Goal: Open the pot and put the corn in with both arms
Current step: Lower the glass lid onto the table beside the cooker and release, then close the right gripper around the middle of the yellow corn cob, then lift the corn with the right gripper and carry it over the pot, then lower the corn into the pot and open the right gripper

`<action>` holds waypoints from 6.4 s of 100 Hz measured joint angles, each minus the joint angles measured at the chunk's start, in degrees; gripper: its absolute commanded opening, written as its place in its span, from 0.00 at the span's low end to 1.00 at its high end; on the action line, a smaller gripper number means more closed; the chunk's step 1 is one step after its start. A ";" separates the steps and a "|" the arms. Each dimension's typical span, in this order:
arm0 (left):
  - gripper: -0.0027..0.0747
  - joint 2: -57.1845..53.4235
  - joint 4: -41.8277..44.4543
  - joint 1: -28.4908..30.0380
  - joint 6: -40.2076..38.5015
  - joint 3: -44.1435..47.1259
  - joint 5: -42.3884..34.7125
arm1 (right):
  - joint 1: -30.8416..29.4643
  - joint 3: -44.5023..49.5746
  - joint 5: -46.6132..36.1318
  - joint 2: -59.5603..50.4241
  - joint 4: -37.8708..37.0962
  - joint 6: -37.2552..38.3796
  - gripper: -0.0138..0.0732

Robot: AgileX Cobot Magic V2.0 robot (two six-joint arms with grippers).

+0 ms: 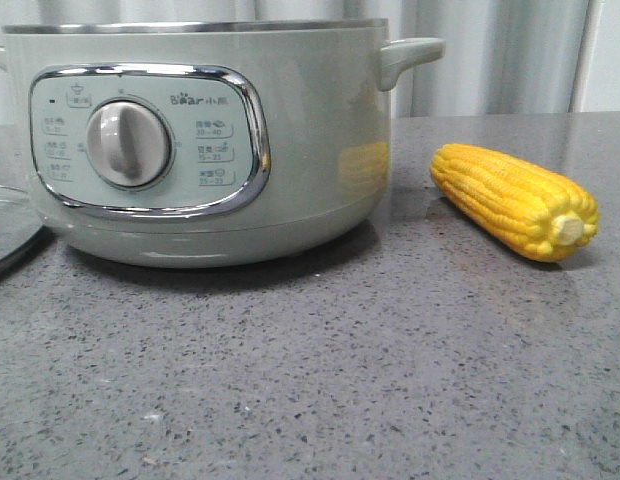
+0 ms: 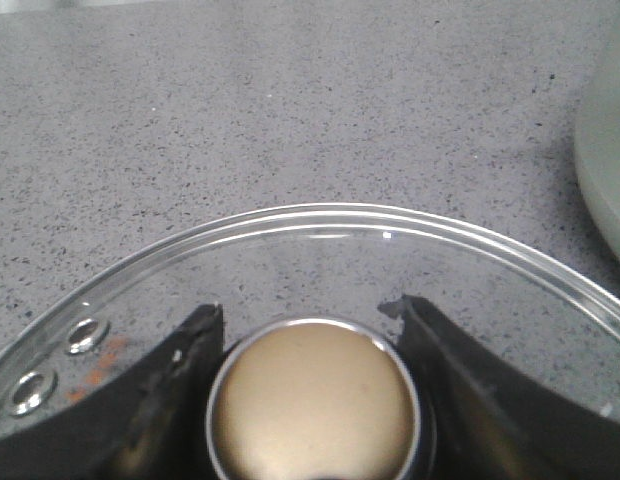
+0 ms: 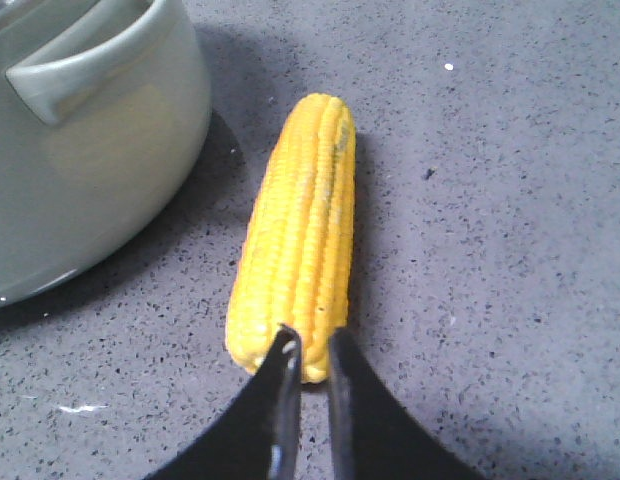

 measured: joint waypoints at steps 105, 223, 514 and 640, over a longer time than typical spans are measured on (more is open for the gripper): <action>0.61 -20.93 -0.87 0.00 0.20 -1.27 0.22 | 0.00 -28.57 25.96 34.19 0.00 0.00 0.52; 0.58 -32.57 0.00 0.00 -1.15 -5.46 -6.99 | -1.57 -30.11 32.26 29.32 -0.62 0.21 0.22; 0.01 -41.90 12.63 0.00 -6.99 -5.46 5.85 | 17.51 -71.11 38.79 42.81 -6.84 -0.89 0.09; 0.01 -53.22 5.97 0.00 -7.17 1.88 25.24 | 17.51 -2.79 11.45 -28.19 -13.29 -1.40 0.09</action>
